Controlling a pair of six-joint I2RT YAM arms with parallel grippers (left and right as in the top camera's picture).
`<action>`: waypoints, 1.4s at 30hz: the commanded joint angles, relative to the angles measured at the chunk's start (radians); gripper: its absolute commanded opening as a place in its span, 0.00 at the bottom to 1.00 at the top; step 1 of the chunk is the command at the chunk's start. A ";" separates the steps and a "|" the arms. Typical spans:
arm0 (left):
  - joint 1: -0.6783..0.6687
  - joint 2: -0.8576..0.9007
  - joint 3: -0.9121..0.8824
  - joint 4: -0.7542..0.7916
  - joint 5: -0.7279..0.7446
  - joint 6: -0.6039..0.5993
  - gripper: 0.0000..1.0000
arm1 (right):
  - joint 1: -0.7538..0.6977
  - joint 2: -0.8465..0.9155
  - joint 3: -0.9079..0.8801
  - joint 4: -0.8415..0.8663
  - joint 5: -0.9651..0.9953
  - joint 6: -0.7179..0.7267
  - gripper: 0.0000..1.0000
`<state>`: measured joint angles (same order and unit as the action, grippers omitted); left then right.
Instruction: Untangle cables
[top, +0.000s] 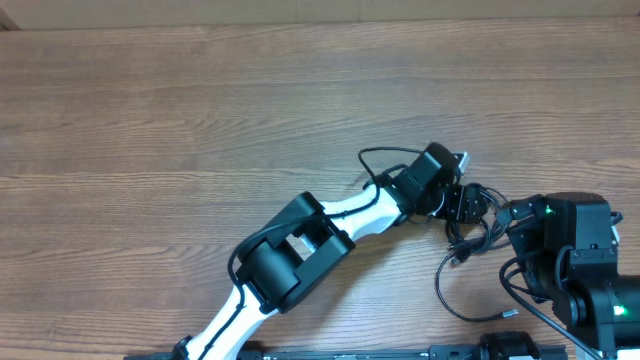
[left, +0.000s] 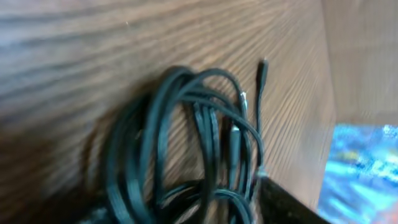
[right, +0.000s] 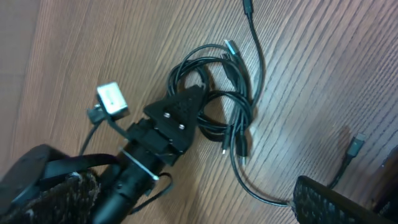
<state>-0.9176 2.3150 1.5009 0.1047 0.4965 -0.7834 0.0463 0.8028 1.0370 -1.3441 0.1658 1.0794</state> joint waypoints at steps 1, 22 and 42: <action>-0.012 0.053 -0.012 -0.018 -0.018 -0.002 0.37 | -0.003 -0.006 -0.002 -0.008 0.021 -0.014 1.00; 0.188 -0.401 -0.012 -0.463 0.078 0.519 0.04 | -0.003 -0.006 -0.002 0.017 0.016 -0.340 1.00; 0.256 -0.767 -0.012 -0.737 0.248 0.810 0.04 | -0.003 -0.006 -0.002 0.187 -0.515 -0.834 0.98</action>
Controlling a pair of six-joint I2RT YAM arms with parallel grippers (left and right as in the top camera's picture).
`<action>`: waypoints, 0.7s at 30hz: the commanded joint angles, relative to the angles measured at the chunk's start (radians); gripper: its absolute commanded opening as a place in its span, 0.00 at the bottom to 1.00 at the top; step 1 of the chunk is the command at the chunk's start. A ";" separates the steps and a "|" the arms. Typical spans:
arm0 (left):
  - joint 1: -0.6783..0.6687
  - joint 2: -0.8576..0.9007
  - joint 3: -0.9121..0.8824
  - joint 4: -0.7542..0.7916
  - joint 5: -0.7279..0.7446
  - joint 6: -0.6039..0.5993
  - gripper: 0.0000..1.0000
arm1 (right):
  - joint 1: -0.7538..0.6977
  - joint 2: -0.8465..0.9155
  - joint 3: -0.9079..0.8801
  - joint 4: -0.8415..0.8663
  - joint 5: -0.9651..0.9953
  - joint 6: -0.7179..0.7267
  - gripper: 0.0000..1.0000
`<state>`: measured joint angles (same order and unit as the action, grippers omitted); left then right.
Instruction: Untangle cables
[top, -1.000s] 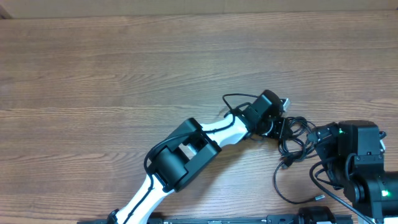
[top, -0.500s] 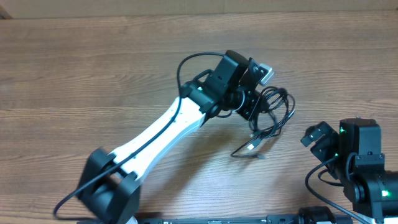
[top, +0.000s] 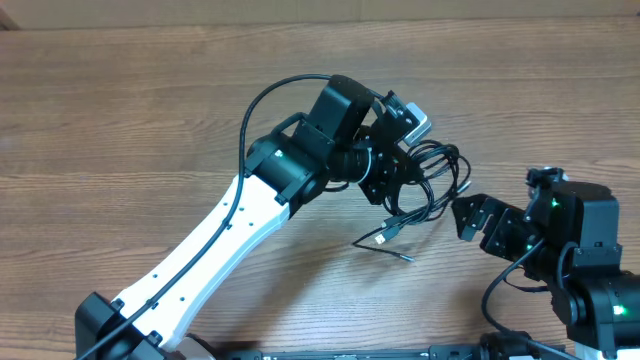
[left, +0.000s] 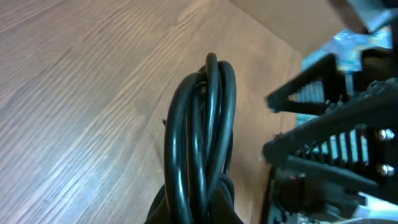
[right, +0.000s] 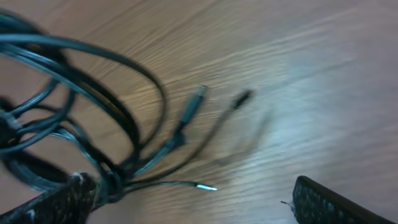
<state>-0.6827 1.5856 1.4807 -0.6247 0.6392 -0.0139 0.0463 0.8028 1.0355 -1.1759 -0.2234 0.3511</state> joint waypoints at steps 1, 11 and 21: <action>0.026 -0.038 0.008 -0.011 0.119 0.041 0.04 | -0.003 -0.006 0.000 0.024 -0.155 -0.127 0.97; 0.050 -0.038 0.008 -0.057 0.321 0.090 0.04 | -0.003 -0.006 0.000 0.089 -0.208 -0.197 0.82; 0.050 -0.038 0.008 -0.056 0.427 0.097 0.04 | -0.003 -0.006 -0.001 0.102 -0.126 -0.204 0.40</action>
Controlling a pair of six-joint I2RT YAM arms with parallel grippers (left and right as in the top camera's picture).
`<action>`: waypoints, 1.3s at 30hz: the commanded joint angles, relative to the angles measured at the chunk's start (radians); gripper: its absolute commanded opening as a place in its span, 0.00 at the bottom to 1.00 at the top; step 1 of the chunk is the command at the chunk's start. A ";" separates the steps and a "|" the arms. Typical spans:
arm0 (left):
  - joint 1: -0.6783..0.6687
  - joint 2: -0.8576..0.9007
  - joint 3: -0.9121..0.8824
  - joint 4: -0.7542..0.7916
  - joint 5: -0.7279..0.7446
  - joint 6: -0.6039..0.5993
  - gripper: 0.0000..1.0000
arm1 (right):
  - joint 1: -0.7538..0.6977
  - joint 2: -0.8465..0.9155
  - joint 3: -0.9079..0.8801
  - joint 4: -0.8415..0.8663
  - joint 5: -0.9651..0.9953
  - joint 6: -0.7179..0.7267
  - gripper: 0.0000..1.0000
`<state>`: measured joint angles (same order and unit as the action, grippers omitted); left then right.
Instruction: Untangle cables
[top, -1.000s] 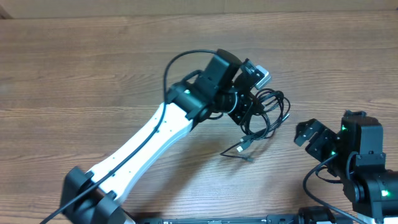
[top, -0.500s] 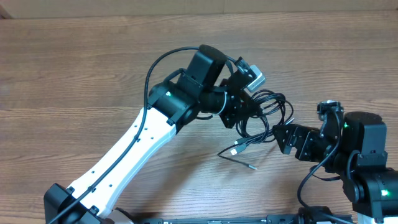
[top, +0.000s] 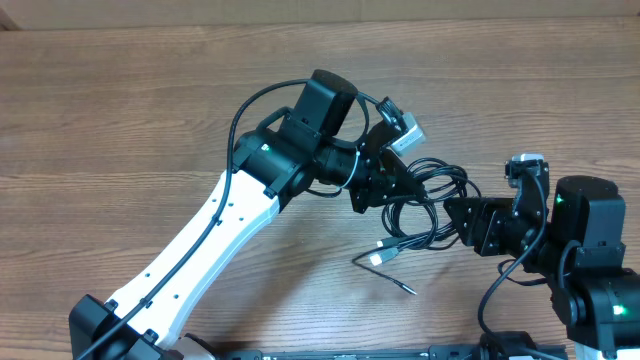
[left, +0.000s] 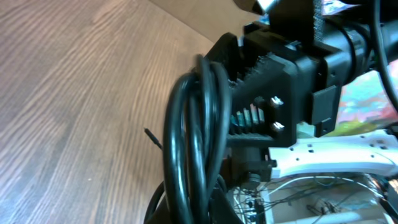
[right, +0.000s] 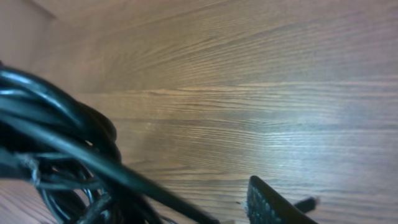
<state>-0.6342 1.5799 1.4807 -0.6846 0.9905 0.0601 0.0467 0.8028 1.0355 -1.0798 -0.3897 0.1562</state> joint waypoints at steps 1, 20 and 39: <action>0.002 -0.032 0.008 0.004 0.076 0.023 0.04 | -0.003 -0.006 -0.001 0.006 0.041 -0.009 0.36; -0.008 -0.032 0.008 0.008 0.076 0.022 0.04 | -0.003 -0.006 -0.001 0.066 -0.186 0.004 0.04; -0.020 -0.032 0.008 -0.061 0.107 -0.015 0.04 | -0.003 -0.005 -0.001 0.243 0.107 0.339 0.04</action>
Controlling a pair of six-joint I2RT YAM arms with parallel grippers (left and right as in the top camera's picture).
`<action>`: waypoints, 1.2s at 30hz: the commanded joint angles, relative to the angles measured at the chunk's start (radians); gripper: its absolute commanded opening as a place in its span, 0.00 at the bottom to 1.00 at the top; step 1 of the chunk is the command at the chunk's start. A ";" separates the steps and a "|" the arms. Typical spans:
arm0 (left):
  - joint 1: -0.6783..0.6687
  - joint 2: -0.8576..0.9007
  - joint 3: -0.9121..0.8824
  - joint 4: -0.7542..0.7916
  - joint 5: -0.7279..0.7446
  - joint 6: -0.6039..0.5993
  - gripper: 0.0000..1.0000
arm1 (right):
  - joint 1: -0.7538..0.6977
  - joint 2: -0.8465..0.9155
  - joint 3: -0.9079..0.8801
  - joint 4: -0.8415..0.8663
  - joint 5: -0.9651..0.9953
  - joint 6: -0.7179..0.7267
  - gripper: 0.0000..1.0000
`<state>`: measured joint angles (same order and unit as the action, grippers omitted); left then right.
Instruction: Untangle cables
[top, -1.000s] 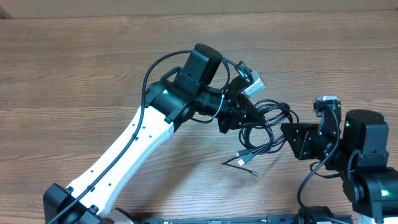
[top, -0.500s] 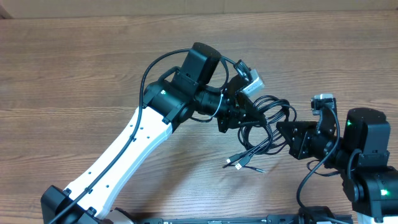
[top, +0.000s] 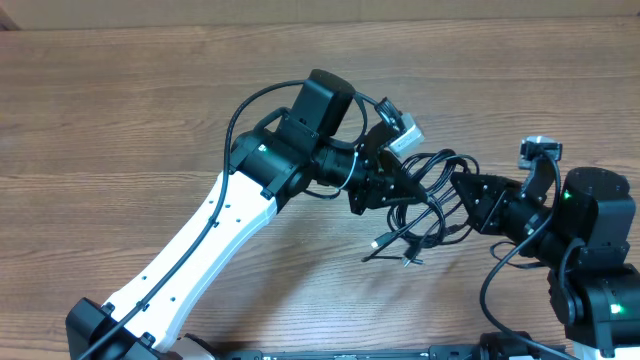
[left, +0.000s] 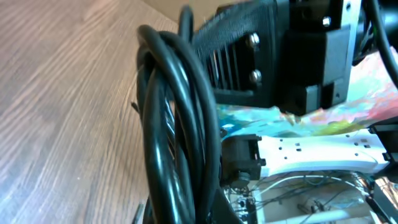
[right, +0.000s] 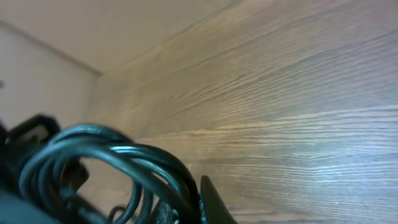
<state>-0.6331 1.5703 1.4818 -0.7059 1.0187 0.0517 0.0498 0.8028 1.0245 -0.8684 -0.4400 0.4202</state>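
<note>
A tangled bundle of black cables (top: 432, 170) hangs above the wooden table, right of centre. My left gripper (top: 392, 188) is shut on the bundle's left side. My right gripper (top: 458, 192) is shut on its right loops. Loose plug ends (top: 385, 240) dangle below the bundle, near the tabletop. In the left wrist view the thick loops (left: 177, 112) rise from my left gripper (left: 208, 214), with the right gripper's ribbed finger (left: 242, 56) close behind. In the right wrist view the loops (right: 118, 152) press against one of my fingers (right: 211, 199).
The wooden table (top: 150, 120) stretches left and back of the bundle. My left arm's white link (top: 200, 250) crosses the table's front middle. The right arm's black body (top: 600, 290) stands at the front right corner.
My right gripper was open just lower right of the bundle; now it sits higher and is shut on the right loops. The dangling plug ends have shifted slightly right. The left gripper holds as before.
The bundle first lay on the table at the right with my left gripper down on it. Then the left gripper held it lifted further left and back, with the right gripper open nearby. The right gripper stood beside the loops, and now both grippers hold the bundle.
</note>
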 joint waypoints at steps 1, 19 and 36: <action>-0.022 -0.023 0.007 -0.048 0.079 -0.006 0.04 | -0.006 -0.005 0.010 0.023 0.194 0.079 0.04; -0.034 -0.023 0.007 -0.148 0.169 0.134 0.04 | -0.006 0.064 0.010 -0.118 0.686 0.286 0.04; -0.034 -0.023 0.007 -0.232 0.264 0.219 0.04 | -0.006 0.135 0.010 -0.071 0.793 0.186 0.07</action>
<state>-0.6678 1.6089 1.4815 -0.8703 1.0401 0.2111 0.1207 0.8978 1.0267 -0.9749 -0.0895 0.6315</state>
